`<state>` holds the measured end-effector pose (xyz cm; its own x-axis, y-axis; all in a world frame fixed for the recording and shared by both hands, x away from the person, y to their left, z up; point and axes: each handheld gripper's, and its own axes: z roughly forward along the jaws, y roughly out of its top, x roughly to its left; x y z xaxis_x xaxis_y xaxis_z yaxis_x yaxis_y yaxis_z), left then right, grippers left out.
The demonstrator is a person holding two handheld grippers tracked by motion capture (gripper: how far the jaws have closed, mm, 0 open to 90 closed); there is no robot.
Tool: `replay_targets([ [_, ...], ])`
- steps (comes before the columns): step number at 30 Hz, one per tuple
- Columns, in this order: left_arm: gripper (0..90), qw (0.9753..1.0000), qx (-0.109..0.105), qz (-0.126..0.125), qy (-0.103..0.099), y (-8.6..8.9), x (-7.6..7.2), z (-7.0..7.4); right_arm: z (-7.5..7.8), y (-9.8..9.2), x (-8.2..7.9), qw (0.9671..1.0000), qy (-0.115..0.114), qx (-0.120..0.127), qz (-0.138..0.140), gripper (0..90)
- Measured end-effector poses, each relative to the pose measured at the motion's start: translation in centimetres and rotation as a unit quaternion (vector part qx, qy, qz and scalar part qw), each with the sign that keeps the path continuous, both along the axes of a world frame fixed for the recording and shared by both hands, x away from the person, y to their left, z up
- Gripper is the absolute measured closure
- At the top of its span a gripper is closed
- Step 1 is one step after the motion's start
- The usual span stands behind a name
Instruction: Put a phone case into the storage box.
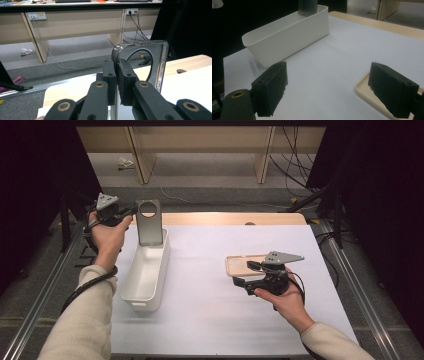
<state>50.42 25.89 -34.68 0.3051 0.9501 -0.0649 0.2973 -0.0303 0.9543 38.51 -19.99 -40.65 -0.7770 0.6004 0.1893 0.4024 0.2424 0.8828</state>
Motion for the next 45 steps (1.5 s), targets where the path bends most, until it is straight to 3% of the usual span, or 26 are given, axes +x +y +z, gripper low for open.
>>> replay_targets([
  [9, 84.8, 1.0, -0.004, 0.003, 0.007, 0.1, 0.6, -0.7, 0.0, 0.0, 0.0, 1.0, 0.002, -0.002, 0.001, 16.7],
  [45, 84.5, 0.9992, 0.021, 0.001, 0.033, -0.6, 2.1, -2.3, -0.1, 0.0, 0.1, 1.0, 0.002, -0.003, 0.002, 16.6],
])
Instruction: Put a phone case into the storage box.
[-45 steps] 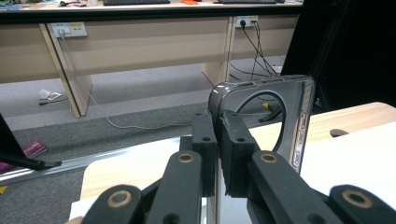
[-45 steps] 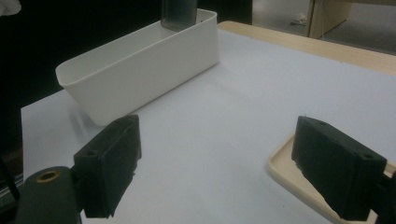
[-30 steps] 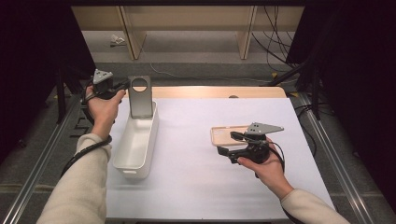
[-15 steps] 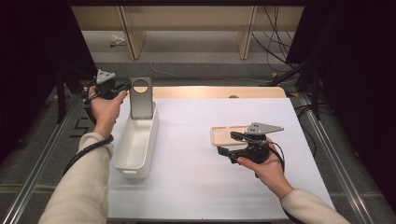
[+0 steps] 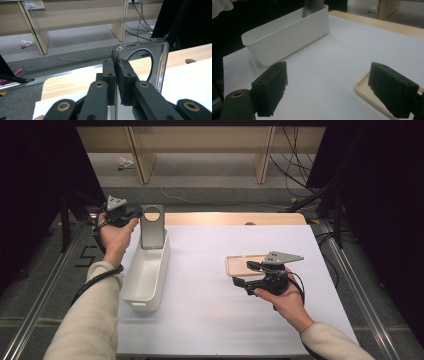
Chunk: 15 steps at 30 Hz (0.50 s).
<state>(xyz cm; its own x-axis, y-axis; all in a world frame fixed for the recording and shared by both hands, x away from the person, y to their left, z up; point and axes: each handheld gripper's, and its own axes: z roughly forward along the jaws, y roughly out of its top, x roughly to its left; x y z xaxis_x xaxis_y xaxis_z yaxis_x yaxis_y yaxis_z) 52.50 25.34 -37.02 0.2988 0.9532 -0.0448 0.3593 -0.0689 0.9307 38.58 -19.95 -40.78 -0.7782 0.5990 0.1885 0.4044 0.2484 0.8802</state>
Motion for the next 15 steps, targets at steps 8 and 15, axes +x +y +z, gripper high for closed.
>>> replay_targets([
  [8, 84.4, 1.0, 0.0, 0.003, 0.006, -0.04, 0.29, -0.48, -0.03, -0.02, 0.03, 1.0, 0.0, 0.0, 0.0, 16.7],
  [15, 84.3, 1.0, 0.0, 0.003, 0.009, -0.05, 0.52, -0.81, -0.07, -0.03, 0.05, 1.0, -0.001, 0.0, 0.0, 16.6],
])
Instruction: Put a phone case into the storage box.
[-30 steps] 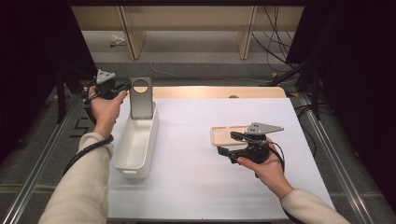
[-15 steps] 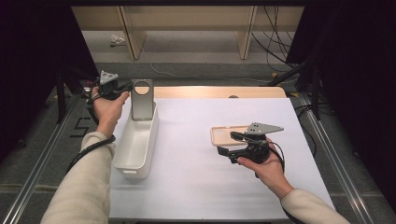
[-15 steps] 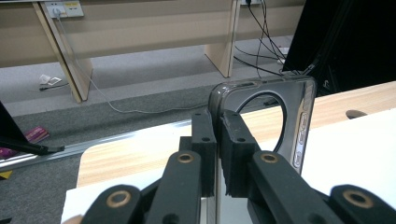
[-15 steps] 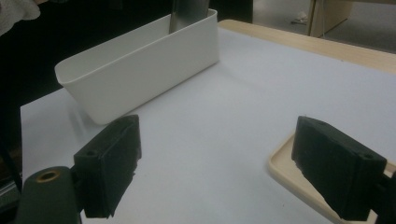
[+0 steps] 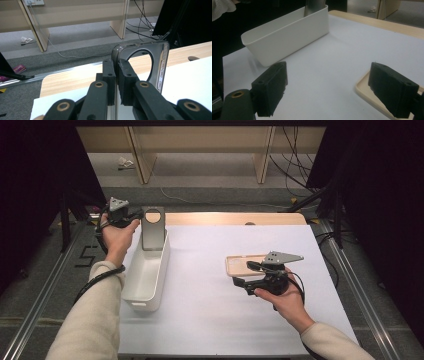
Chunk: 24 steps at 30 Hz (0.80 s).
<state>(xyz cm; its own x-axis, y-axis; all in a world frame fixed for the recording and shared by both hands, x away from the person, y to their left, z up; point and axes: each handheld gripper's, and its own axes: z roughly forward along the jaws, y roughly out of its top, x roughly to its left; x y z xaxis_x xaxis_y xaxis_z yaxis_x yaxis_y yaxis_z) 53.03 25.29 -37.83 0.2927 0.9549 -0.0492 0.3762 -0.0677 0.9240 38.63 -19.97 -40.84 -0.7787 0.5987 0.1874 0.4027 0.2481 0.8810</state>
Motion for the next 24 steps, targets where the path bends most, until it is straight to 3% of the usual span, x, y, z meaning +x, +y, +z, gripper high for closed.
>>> replay_targets([
  [16, 83.5, 0.9999, 0.004, 0.005, 0.008, 0.16, 0.34, -0.81, -0.01, -0.03, 0.03, 1.0, 0.002, -0.001, 0.0, 16.6],
  [24, 82.7, 0.9997, 0.019, 0.007, 0.014, 0.1, 0.5, -1.07, -0.04, -0.02, 0.04, 1.0, 0.002, -0.001, 0.0, 16.6],
])
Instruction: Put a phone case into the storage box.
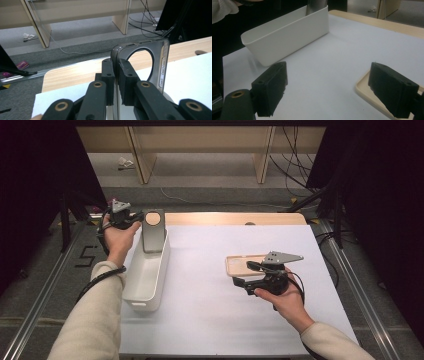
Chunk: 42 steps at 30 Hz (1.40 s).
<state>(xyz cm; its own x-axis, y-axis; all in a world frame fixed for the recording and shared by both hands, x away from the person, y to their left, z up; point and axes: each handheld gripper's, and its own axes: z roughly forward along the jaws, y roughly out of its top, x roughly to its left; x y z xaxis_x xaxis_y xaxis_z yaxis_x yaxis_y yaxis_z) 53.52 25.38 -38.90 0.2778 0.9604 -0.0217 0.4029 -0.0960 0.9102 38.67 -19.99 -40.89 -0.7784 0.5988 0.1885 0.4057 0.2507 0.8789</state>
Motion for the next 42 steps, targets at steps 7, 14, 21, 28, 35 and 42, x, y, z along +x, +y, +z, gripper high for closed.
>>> replay_targets([
  [7, 80.8, 0.9999, 0.011, 0.004, 0.01, 0.23, 0.18, -0.45, -0.02, 0.01, 0.0, 1.0, 0.001, 0.0, 0.0, 16.6],
  [14, 81.1, 0.9998, 0.016, 0.008, 0.013, 0.44, 0.28, -0.51, -0.04, 0.02, 0.01, 1.0, 0.001, 0.001, 0.0, 16.6],
  [21, 80.8, 0.9996, 0.024, 0.007, 0.016, 0.31, 0.55, -0.57, -0.03, 0.0, 0.01, 1.0, 0.001, 0.001, 0.0, 16.6],
  [28, 79.9, 0.9993, 0.033, 0.008, 0.019, 0.29, 0.79, -0.68, -0.05, -0.03, 0.06, 1.0, 0.001, 0.001, 0.0, 16.5],
  [35, 78.0, 0.9992, 0.034, 0.009, 0.02, 0.37, 0.81, -0.71, -0.05, -0.01, 0.05, 1.0, 0.001, 0.001, 0.001, 16.5],
  [42, 74.1, 0.9989, 0.037, 0.013, 0.026, 0.48, 0.84, -0.73, -0.04, -0.02, 0.04, 1.0, 0.001, 0.001, 0.0, 16.5],
])
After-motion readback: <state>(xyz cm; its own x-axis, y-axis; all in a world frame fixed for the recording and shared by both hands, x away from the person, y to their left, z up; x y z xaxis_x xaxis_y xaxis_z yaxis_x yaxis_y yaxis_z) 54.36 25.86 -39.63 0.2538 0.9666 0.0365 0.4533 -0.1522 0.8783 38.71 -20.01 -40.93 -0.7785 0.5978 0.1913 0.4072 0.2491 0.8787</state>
